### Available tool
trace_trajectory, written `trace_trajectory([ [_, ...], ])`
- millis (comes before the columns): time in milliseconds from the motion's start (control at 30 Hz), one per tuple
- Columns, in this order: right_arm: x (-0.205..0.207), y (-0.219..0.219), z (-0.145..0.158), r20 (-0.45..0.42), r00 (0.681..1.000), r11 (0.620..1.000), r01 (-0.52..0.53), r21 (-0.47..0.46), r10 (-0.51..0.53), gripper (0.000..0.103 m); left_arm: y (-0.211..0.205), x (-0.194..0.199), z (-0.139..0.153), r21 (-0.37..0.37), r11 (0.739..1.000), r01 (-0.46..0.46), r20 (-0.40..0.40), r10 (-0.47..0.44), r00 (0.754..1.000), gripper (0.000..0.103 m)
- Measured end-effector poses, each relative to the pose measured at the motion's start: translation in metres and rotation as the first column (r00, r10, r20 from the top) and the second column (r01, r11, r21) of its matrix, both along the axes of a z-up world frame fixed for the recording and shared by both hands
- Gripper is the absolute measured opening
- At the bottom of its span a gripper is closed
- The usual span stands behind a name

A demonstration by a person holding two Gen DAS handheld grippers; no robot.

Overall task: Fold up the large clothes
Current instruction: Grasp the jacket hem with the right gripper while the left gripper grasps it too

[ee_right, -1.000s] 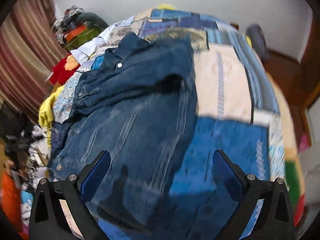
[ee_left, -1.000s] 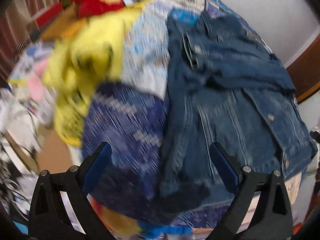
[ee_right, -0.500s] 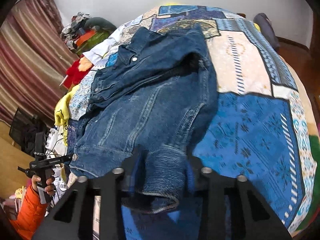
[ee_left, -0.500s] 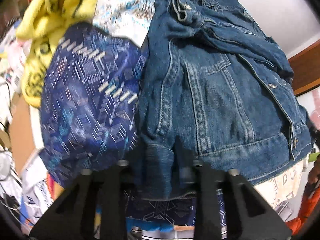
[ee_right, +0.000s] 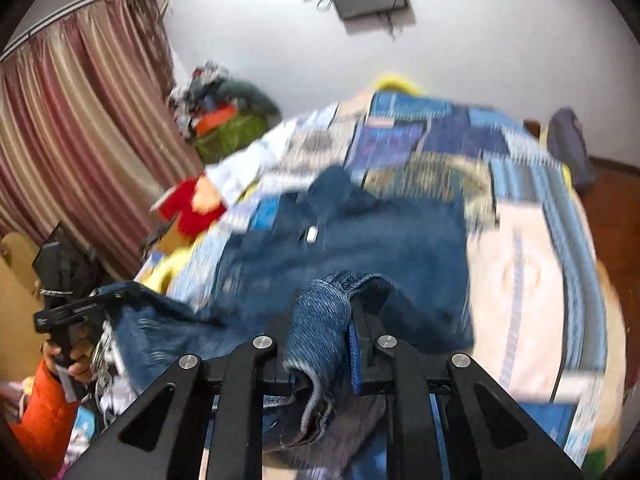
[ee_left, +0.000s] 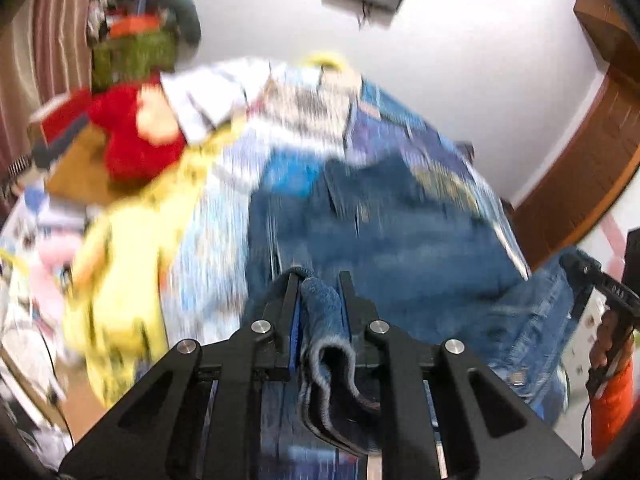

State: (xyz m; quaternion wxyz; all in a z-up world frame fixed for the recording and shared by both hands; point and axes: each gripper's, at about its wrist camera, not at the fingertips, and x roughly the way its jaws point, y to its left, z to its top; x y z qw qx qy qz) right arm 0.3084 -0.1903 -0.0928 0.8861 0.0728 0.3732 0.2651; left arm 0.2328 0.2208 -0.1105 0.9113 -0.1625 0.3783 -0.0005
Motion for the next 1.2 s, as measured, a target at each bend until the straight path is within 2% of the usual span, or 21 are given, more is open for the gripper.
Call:
trace_trajectory([
  [100, 0.045, -0.003, 0.005, 0.018, 0.998, 0.998, 0.062, 0.000, -0.062, 0.013, 0.011, 0.048, 0.008, 0.037, 0.997, -0.067, 0.023, 0.066, 0.998, 0.016],
  [167, 0.076, -0.005, -0.001, 0.001, 0.995, 0.995, 0.098, 0.010, -0.098, 0.013, 0.019, 0.078, 0.000, 0.031, 0.995, -0.100, 0.004, 0.100, 0.995, 0.016],
  [300, 0.139, -0.011, -0.040, -0.110, 0.981, 0.984, 0.166, 0.072, -0.157, 0.013, 0.032, 0.132, -0.032, 0.057, 0.987, -0.148, -0.052, 0.151, 0.987, 0.016],
  [400, 0.168, -0.003, -0.079, -0.160, 0.971, 0.982, 0.187, 0.031, -0.180, 0.013, 0.037, 0.175, -0.082, 0.070, 0.981, -0.183, -0.161, 0.192, 0.968, 0.016],
  [533, 0.180, -0.002, -0.120, -0.208, 0.959, 0.981, 0.196, -0.006, -0.193, 0.014, 0.041, 0.200, -0.143, 0.098, 0.972, -0.211, -0.290, 0.231, 0.929, 0.018],
  [567, 0.182, -0.003, -0.123, -0.210, 0.960, 0.982, 0.187, -0.003, -0.184, 0.014, 0.043, 0.201, -0.150, 0.099, 0.972, -0.214, -0.294, 0.234, 0.927, 0.020],
  [733, 0.184, -0.009, -0.113, -0.231, 0.969, 0.996, 0.086, -0.016, -0.087, 0.014, 0.035, 0.197, -0.151, 0.176, 0.971, -0.162, -0.286, 0.208, 0.935, 0.024],
  [867, 0.176, -0.016, -0.101, -0.240, 0.968, 0.997, 0.078, -0.006, -0.077, 0.015, 0.035, 0.198, -0.146, 0.209, 0.970, -0.124, -0.305, 0.185, 0.934, 0.031],
  [900, 0.172, -0.019, -0.096, -0.228, 0.970, 0.996, 0.090, 0.013, -0.085, 0.015, 0.036, 0.197, -0.145, 0.236, 0.963, -0.129, -0.312, 0.201, 0.929, 0.042],
  [933, 0.168, -0.021, -0.092, -0.218, 0.971, 0.995, 0.102, 0.024, -0.094, 0.015, 0.036, 0.200, -0.146, 0.252, 0.959, -0.130, -0.314, 0.208, 0.926, 0.046],
  [1033, 0.164, -0.023, -0.083, -0.225, 0.968, 0.991, 0.124, 0.043, -0.111, 0.015, 0.033, 0.202, -0.150, 0.292, 0.953, -0.084, -0.329, 0.183, 0.927, 0.048],
  [1133, 0.161, -0.021, -0.076, -0.227, 0.967, 0.991, 0.127, 0.035, -0.116, 0.015, 0.020, 0.202, -0.151, 0.379, 0.924, -0.049, -0.338, 0.187, 0.922, 0.049],
  [1200, 0.161, -0.023, -0.074, -0.242, 0.964, 0.992, 0.121, 0.030, -0.110, 0.015, 0.017, 0.202, -0.154, 0.408, 0.912, -0.040, -0.342, 0.194, 0.919, 0.052],
])
